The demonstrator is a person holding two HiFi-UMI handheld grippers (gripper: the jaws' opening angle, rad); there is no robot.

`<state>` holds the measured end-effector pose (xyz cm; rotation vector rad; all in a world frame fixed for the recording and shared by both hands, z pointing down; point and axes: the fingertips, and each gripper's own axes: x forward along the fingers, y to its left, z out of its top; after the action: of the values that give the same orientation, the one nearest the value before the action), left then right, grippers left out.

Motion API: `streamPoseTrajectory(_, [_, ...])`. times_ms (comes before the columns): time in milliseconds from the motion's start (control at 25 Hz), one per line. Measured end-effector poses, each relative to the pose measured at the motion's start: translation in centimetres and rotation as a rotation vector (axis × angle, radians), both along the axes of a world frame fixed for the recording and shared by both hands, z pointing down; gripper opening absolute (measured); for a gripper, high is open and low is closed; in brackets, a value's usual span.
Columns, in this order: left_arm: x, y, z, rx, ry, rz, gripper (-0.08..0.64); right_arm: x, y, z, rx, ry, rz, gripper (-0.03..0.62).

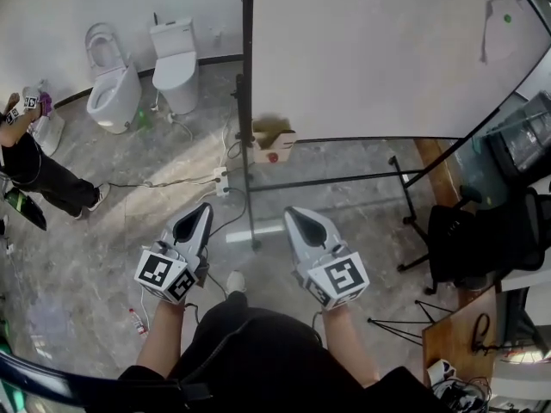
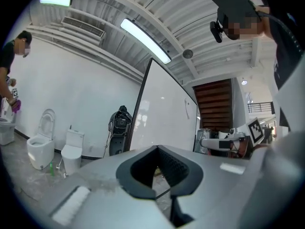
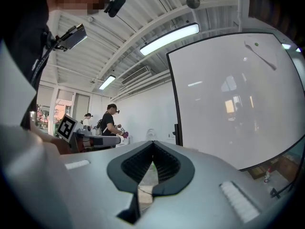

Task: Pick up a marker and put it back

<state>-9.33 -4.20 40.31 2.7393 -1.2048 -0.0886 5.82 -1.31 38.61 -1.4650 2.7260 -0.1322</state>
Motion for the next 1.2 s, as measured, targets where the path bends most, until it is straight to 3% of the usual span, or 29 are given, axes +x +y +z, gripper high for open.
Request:
streamPoseTrajectory(600, [-2.8, -12.5, -0.2, 0.046, -0.062, 0.185, 0.006, -5.2, -11.2, 0.4, -0.022, 0.017, 0.119, 0.008])
streamPoseTrajectory(840, [-3.6, -14.6, 0.3, 0.011, 0.006, 0.192, 0.006, -6.0, -13.1, 1.2, -0.031, 0.029, 0.136, 0.009])
streamPoseTrajectory(1200, [-1.8, -16.6, 1.3, -0.028, -0.006, 0.213, 0.006, -4.5, -16.1, 2.4, -0.063, 0.036, 0.143, 0.008])
